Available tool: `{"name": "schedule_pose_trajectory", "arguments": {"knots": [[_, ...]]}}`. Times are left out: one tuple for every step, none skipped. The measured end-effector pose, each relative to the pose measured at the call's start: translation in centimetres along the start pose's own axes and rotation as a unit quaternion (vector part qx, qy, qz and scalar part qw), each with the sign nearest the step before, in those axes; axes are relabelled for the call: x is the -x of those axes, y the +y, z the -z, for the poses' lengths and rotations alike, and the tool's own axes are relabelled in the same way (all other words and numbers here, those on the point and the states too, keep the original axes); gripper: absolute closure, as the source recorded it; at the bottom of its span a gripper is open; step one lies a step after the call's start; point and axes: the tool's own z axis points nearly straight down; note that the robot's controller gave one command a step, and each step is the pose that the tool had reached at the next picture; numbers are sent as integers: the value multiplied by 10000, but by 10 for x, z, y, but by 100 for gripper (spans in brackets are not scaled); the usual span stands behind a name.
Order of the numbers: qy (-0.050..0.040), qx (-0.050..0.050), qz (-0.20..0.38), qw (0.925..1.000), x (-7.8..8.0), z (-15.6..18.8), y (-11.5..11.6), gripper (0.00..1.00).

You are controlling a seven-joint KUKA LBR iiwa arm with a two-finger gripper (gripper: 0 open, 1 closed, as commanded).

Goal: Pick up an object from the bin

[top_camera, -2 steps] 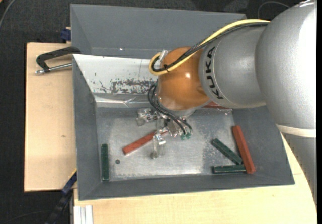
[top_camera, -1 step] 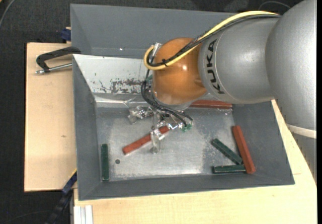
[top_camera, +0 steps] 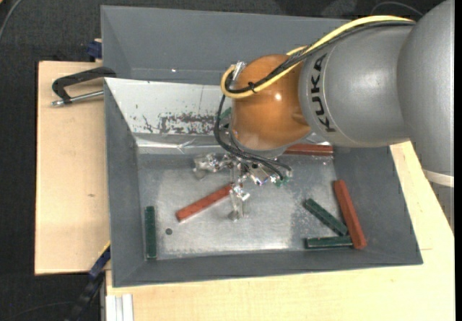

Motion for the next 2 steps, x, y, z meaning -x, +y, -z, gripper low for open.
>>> {"name": "schedule_pose_trajectory", "arguments": {"knots": [[22,16,-18,10000,-4,-32,12,0],[6,10,-21,10000,-3,-31,13,0]]}}
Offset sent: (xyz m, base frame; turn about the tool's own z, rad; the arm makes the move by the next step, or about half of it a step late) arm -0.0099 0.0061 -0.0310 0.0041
